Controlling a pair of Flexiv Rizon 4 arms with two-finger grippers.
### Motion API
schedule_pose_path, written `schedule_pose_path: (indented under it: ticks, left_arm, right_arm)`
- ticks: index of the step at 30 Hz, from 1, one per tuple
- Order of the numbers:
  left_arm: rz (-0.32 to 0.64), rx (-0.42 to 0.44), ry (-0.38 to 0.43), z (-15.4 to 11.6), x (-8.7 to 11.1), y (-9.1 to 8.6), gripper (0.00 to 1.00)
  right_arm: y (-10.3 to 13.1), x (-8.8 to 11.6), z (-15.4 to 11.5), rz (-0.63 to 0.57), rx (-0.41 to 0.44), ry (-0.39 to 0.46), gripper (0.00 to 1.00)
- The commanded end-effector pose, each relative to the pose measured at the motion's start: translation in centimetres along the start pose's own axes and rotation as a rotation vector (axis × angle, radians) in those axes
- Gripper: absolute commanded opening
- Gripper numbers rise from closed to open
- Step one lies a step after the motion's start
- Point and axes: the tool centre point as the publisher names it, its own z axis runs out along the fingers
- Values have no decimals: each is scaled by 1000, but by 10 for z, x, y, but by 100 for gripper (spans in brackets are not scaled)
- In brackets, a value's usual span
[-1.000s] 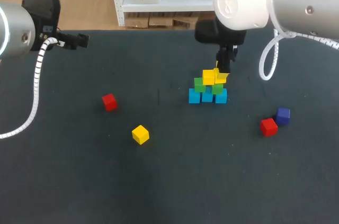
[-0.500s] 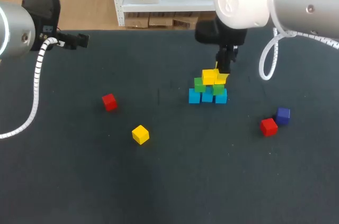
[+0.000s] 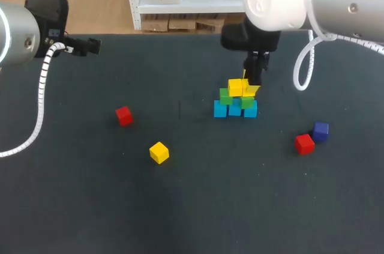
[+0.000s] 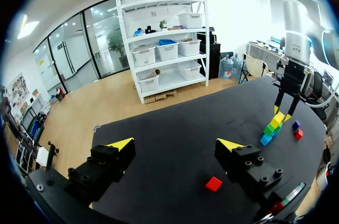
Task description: Place the blue cubes, place green cubes on the blue cubes, place the yellow cubes on the green cubes, then place the red cubes on the yellow cubes, and place purple cube on the red cubes.
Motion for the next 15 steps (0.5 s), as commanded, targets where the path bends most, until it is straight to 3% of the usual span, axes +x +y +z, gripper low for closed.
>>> schedule_pose_path:
  ticks: [1,3,5,6,15]
  left_arm:
    - [1,7,0,1,0,1,100]
    - [1,7,0,1,0,1,100]
    - [1,7,0,1,0,1,100]
    - [1,7,0,1,0,1,100]
    - [1,7,0,1,0,1,100]
  right_arm:
    - [2,3,-2,3,1,-5,60]
    - [3,4,-3,10,2,-8,68]
    - [4,6,-6,21,8,-16,93]
    - [4,9,-10,36,16,-28,100]
    - [14,31,-45,138,103,-158,100]
